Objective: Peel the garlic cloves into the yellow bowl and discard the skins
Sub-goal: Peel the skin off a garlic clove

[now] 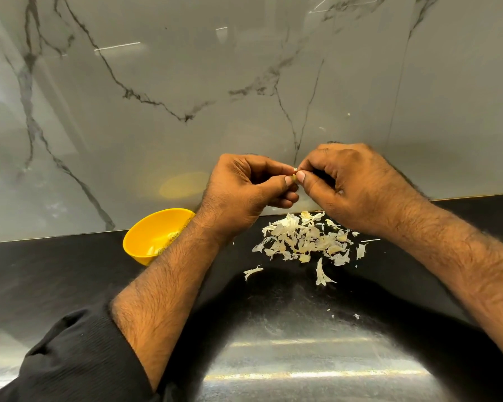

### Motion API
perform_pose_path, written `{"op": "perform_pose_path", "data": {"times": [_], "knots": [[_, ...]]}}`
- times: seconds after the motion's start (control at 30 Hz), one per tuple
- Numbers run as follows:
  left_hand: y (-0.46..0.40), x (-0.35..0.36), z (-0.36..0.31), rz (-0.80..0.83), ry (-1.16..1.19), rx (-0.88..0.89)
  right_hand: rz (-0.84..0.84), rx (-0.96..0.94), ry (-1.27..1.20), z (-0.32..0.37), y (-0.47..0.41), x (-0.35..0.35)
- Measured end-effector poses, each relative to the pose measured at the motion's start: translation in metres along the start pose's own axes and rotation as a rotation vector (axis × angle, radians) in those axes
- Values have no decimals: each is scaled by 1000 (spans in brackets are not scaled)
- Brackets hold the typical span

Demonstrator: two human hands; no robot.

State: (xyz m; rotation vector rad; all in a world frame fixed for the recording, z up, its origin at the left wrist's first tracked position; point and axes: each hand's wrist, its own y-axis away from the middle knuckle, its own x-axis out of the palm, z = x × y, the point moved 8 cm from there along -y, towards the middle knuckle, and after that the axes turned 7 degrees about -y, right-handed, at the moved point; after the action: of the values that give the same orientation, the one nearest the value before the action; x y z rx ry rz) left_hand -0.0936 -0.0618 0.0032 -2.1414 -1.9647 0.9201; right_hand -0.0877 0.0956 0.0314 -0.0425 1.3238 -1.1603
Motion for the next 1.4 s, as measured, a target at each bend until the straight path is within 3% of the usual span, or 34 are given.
{"op": "perform_pose_path", "data": {"times": [0.43, 0.67, 0.97, 1.4], "knots": [[0, 0, 0, -4, 42, -5, -29, 54, -82, -5, 1, 5], [2, -2, 0, -43, 164, -24, -26, 239, -437, -22, 2, 8], [0, -6, 1, -84, 181, -21, -38, 334, -654, -29, 3, 11], [1, 0, -4, -55, -13, 45, -57, 217, -273, -23, 3, 5]]}}
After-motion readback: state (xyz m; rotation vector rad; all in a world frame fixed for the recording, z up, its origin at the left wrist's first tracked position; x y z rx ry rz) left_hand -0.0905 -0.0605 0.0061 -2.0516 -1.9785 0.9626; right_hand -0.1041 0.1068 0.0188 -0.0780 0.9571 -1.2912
